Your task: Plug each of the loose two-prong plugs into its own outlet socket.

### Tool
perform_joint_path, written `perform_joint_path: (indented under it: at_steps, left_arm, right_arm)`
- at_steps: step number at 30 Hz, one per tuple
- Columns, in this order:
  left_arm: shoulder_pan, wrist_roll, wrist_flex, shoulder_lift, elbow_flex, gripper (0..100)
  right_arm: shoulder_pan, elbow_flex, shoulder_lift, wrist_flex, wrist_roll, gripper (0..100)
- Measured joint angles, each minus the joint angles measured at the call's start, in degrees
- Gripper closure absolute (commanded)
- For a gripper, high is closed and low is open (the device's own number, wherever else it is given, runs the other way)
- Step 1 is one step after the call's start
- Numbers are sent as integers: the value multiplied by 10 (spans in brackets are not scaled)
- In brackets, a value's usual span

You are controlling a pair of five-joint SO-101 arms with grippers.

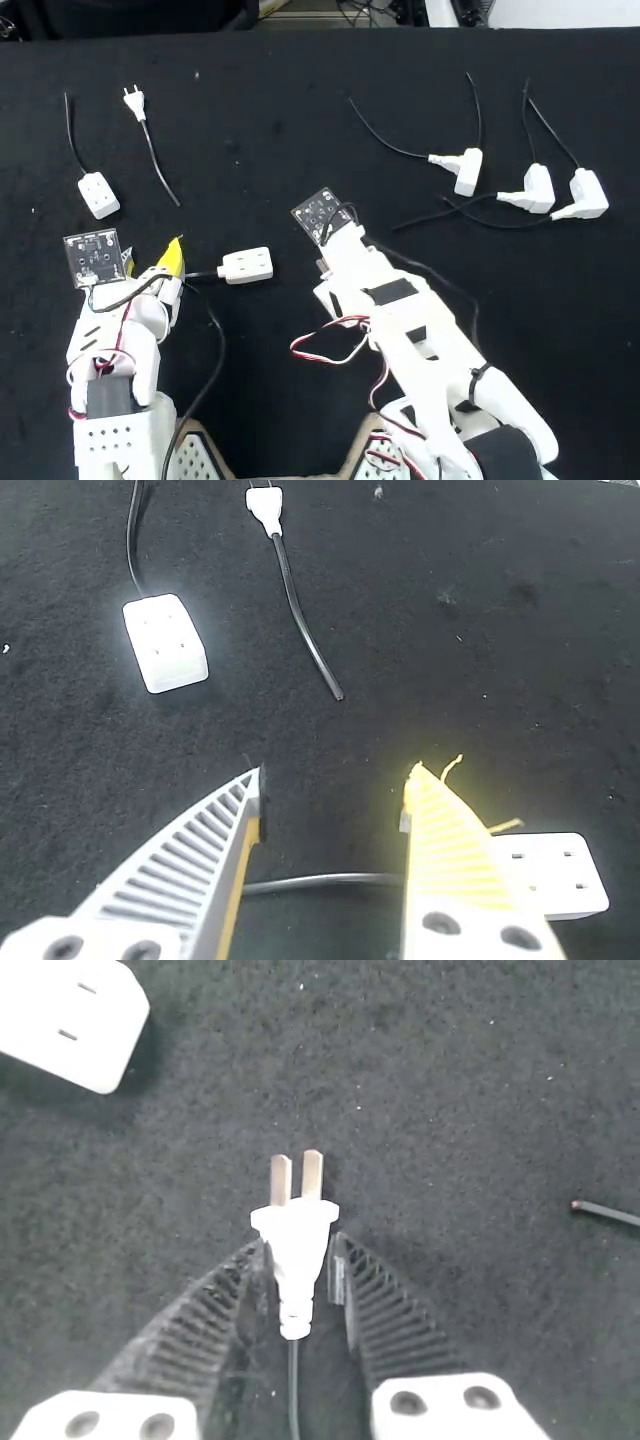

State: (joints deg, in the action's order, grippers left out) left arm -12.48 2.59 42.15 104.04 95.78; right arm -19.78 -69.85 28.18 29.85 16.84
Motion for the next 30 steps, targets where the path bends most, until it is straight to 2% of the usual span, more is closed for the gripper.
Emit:
perform_joint_path:
  at_steps: [30]
  left_arm:
    - [0,-4,2,0,0,766]
  right_arm:
    - [0,0,0,0,-10,910]
